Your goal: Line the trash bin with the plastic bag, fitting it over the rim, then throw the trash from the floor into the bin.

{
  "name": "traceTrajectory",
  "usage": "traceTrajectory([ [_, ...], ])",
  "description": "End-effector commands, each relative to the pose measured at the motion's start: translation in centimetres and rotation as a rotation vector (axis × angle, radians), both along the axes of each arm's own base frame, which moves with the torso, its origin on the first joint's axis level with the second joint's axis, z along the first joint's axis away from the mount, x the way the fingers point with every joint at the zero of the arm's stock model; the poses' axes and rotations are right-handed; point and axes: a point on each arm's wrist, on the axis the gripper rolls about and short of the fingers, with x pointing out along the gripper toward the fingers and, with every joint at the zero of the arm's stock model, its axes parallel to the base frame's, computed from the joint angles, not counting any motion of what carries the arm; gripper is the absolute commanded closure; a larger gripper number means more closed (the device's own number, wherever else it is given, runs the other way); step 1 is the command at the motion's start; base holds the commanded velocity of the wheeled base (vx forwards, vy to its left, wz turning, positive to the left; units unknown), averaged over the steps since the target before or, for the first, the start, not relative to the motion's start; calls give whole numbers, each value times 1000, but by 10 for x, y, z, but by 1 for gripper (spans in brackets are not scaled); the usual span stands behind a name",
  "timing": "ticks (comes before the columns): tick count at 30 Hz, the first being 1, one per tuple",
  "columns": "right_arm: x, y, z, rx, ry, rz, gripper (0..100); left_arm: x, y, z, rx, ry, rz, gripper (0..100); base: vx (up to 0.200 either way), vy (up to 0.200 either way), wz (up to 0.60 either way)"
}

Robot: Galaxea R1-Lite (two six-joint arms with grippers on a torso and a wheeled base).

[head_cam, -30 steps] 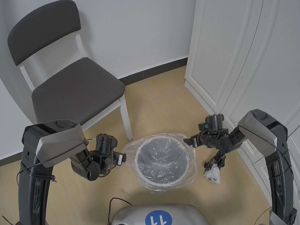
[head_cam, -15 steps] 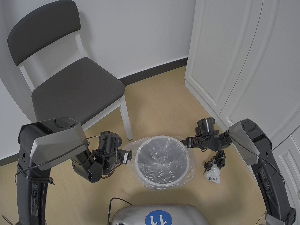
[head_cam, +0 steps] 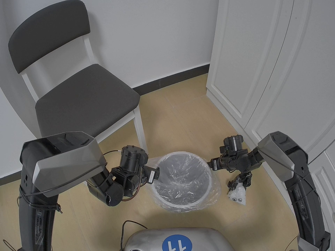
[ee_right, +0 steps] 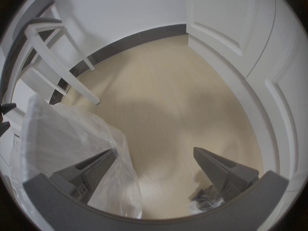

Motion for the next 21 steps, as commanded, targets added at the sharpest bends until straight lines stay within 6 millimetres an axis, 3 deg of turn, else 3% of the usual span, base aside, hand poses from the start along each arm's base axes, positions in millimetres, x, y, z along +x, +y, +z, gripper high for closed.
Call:
traceTrajectory([
  [1, -13, -17, 50, -55, -109, 28, 0, -1, -20, 4, 22, -29, -59, 0, 0, 0, 0],
  [4, -29, -26, 75, -102, -140, 58, 0, 1, -30, 5, 66, -9, -85, 0, 0, 0, 0],
  [9, -38, -24, 87, -118, -185, 81, 0, 6, -45, 4, 80, 4, -102, 0, 0, 0, 0],
  [14, -59, 0, 108, -94, -303, 134, 0, 18, -73, -5, 154, 9, -69, 0, 0, 0, 0],
  [21, -79, 17, 118, -96, -344, 191, 0, 30, -82, -14, 301, 20, -39, 0, 0, 0, 0],
])
